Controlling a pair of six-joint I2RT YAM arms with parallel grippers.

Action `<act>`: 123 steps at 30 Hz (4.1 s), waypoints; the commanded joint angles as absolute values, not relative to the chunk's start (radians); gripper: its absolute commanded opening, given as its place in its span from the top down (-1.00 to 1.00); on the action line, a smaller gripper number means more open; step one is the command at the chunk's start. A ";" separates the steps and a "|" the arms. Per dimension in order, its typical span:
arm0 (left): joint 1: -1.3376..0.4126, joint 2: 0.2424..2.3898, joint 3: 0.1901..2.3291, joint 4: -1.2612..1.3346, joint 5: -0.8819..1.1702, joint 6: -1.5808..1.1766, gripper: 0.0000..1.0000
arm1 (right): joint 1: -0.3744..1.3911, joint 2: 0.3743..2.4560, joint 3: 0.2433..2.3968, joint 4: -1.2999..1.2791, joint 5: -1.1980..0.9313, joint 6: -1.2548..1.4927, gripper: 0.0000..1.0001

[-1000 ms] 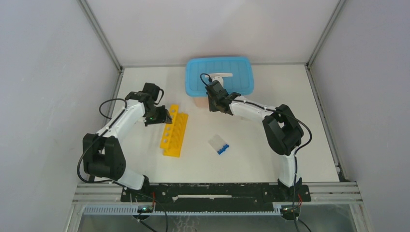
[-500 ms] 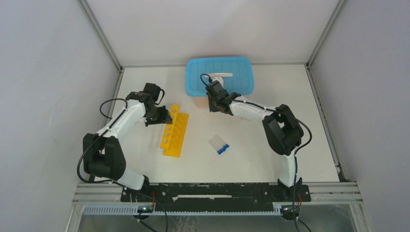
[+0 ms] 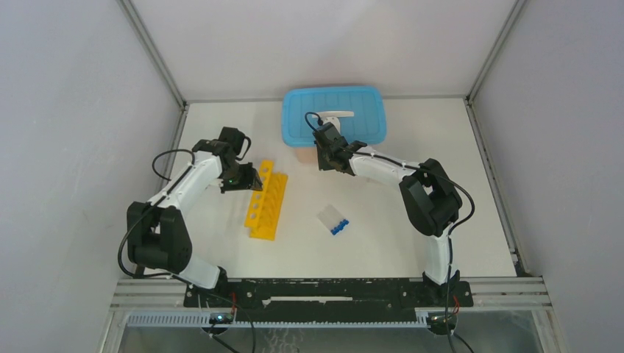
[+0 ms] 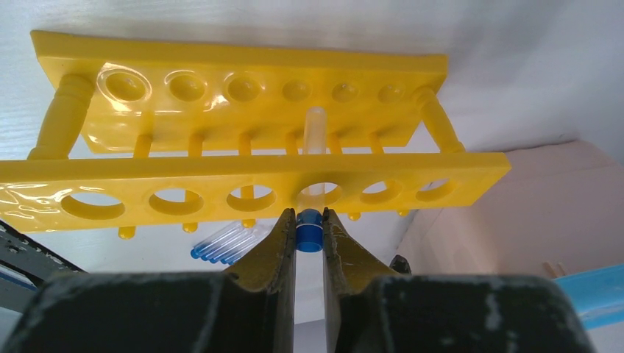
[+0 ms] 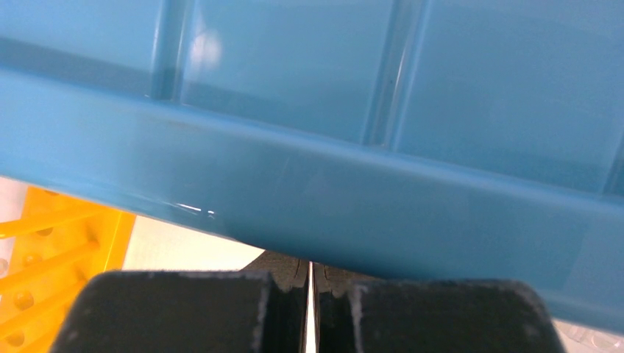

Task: Organize the chemistry lab equipment
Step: Insert the test tube into the slot of the test tube rack.

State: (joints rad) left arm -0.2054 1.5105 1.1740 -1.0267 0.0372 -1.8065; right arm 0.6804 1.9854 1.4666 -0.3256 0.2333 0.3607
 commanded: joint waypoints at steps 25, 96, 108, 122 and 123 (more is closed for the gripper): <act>-0.212 1.529 1.184 -1.032 0.048 -1.767 0.68 | 0.673 1.968 1.466 -0.276 0.235 0.371 0.90; -0.213 1.543 1.215 -1.058 0.075 -1.722 0.40 | 0.678 1.968 1.466 -0.280 0.236 0.374 0.90; -0.212 1.542 1.246 -1.051 0.059 -1.708 0.28 | 0.678 1.971 1.471 -0.276 0.231 0.369 0.90; -0.219 1.502 1.294 -1.081 0.018 -1.687 0.20 | 0.684 1.962 1.489 -0.286 0.246 0.362 0.89; -0.221 1.495 1.298 -1.080 0.007 -1.682 0.20 | 0.685 1.960 1.489 -0.285 0.248 0.362 0.89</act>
State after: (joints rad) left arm -0.2089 1.5383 1.2438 -1.0637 0.0448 -1.7161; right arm 0.6811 1.9854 1.4666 -0.3248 0.2333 0.3611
